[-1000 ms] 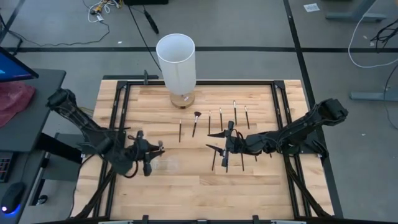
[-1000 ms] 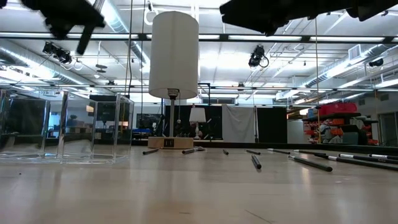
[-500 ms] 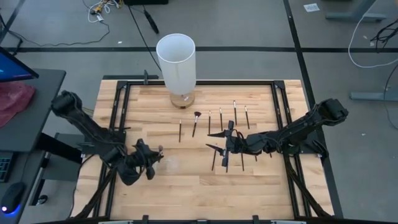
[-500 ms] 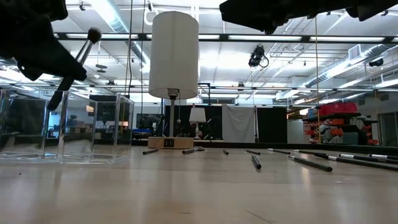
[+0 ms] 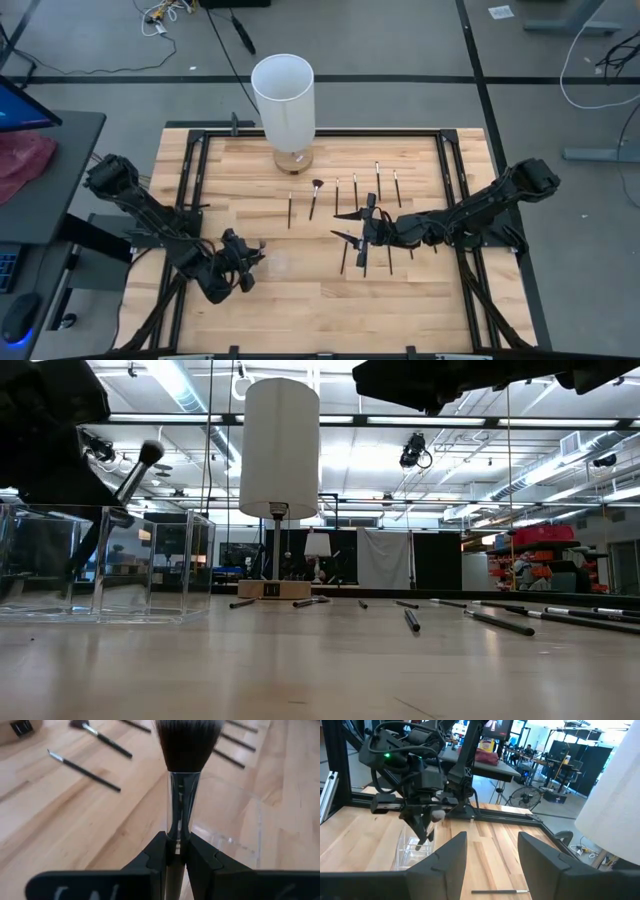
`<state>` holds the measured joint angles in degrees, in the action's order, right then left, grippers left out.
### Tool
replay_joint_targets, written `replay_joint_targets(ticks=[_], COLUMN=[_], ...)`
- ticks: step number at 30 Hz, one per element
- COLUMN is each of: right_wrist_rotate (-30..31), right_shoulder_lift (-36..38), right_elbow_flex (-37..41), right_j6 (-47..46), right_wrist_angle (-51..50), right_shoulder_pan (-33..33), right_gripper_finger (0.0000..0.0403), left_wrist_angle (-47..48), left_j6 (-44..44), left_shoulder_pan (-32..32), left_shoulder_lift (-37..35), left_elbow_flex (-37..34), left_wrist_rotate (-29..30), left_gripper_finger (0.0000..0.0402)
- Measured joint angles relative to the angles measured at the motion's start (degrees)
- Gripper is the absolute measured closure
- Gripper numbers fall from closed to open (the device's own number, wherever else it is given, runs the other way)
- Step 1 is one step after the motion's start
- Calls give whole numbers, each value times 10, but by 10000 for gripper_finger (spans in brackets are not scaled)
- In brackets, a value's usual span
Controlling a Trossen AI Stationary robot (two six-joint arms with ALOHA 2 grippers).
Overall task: Put items in baskets/containers
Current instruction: Put the blush brush in the transparent organizer, then adjust the transparent organizer
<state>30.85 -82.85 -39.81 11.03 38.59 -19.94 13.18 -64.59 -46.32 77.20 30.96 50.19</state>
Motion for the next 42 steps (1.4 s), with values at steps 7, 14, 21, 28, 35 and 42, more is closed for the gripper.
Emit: replay_joint_targets(ticks=[7,14,21,28,35,42], right_wrist_rotate=[0,0,0,0,0,0], right_shoulder_lift=[0,0,0,0,0,0], right_elbow_flex=[0,0,0,0,0,0], right_j6=[0,0,0,0,0,0], right_wrist_angle=[0,0,0,0,0,0], right_shoulder_pan=[0,0,0,0,0,0], right_gripper_finger=[225,225,225,225,225,225], left_wrist_angle=[-3,-2,-15,-6,62,196], left_j6=[17,22,24,53,79,70], left_shoulder_pan=[22,25,26,26,31,46], left_shoulder_lift=[0,0,0,1,0,0], left_elbow_flex=[1,1,1,27,84,151], left_wrist_rotate=[-36,-38,-39,-76,-78,-127], left_gripper_finger=[347,317,288,285,285,285])
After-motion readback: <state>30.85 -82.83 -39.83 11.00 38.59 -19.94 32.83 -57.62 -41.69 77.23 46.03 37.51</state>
